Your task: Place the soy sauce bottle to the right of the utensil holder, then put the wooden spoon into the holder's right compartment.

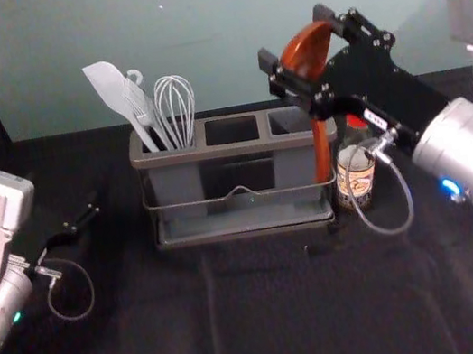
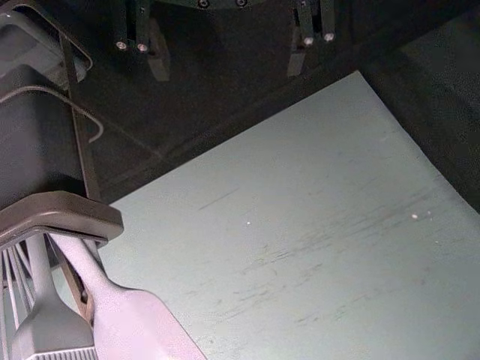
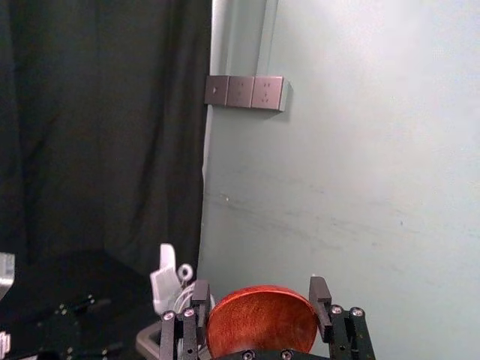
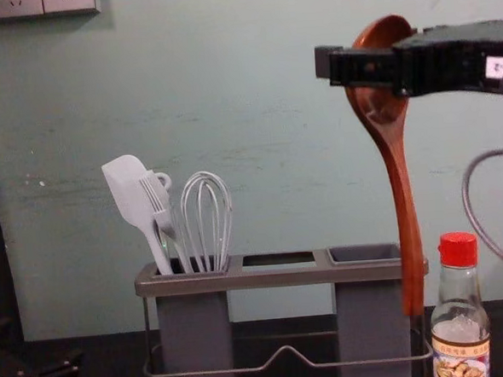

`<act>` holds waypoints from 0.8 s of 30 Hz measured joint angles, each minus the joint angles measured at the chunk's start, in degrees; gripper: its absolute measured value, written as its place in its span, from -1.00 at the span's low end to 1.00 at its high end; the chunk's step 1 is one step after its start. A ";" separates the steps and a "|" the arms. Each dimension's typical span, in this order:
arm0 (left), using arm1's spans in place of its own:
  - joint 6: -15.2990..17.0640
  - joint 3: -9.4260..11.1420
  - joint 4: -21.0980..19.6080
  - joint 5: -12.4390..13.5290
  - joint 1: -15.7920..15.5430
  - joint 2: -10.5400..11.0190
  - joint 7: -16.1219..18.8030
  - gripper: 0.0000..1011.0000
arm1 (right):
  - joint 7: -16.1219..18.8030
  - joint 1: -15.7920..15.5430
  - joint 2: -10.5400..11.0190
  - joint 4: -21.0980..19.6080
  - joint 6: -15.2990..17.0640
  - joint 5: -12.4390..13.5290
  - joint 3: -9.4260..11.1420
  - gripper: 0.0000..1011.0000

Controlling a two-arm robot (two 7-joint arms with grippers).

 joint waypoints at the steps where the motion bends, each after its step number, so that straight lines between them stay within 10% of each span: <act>1: 0.00 0.00 0.00 0.00 0.00 0.00 0.00 0.98 | 0.12 0.98 0.00 0.55 0.22 0.56 0.05 0.65; 24: 0.00 0.00 0.00 0.00 0.00 0.00 0.00 0.98 | -1.41 11.25 -0.29 7.88 0.60 4.85 -0.85 0.65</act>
